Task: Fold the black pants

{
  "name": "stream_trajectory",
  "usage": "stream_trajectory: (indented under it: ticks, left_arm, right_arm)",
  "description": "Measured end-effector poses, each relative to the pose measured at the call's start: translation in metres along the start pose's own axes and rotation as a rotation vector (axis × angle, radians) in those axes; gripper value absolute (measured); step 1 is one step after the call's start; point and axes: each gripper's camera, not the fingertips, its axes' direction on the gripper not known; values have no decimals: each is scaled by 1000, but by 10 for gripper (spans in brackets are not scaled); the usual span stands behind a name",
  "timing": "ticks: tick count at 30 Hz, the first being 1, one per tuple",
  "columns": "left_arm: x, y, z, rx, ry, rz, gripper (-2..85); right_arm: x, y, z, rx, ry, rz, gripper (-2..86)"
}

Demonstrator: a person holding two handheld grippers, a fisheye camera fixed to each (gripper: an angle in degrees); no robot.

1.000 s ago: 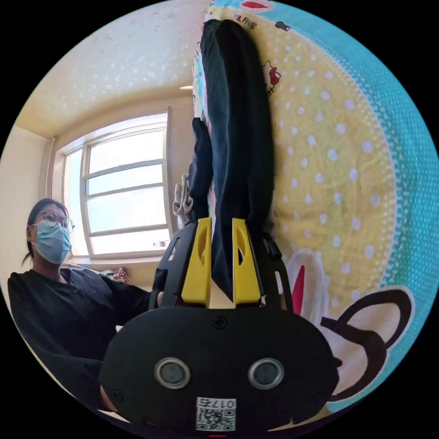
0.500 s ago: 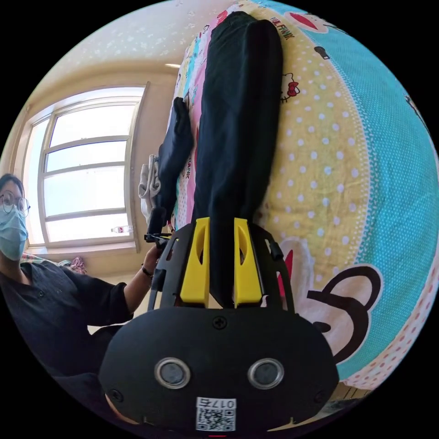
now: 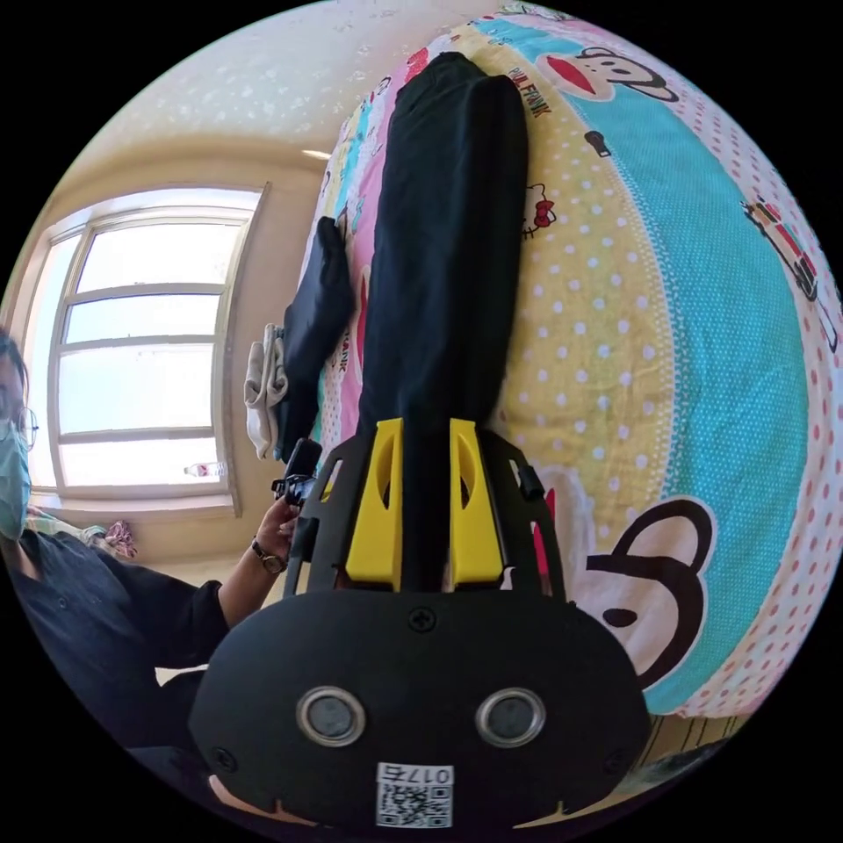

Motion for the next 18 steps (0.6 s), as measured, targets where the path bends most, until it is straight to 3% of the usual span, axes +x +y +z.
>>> stream_trajectory:
  ticks: [12,18]
  left_arm:
    - [14,-12,-9,25,212,-115,132]
    - [19,-16,-5,-18,252,-137,38]
  right_arm:
    - [26,-52,23,-63,-158,108,39]
    - [45,-66,-13,-66,-330,120,24]
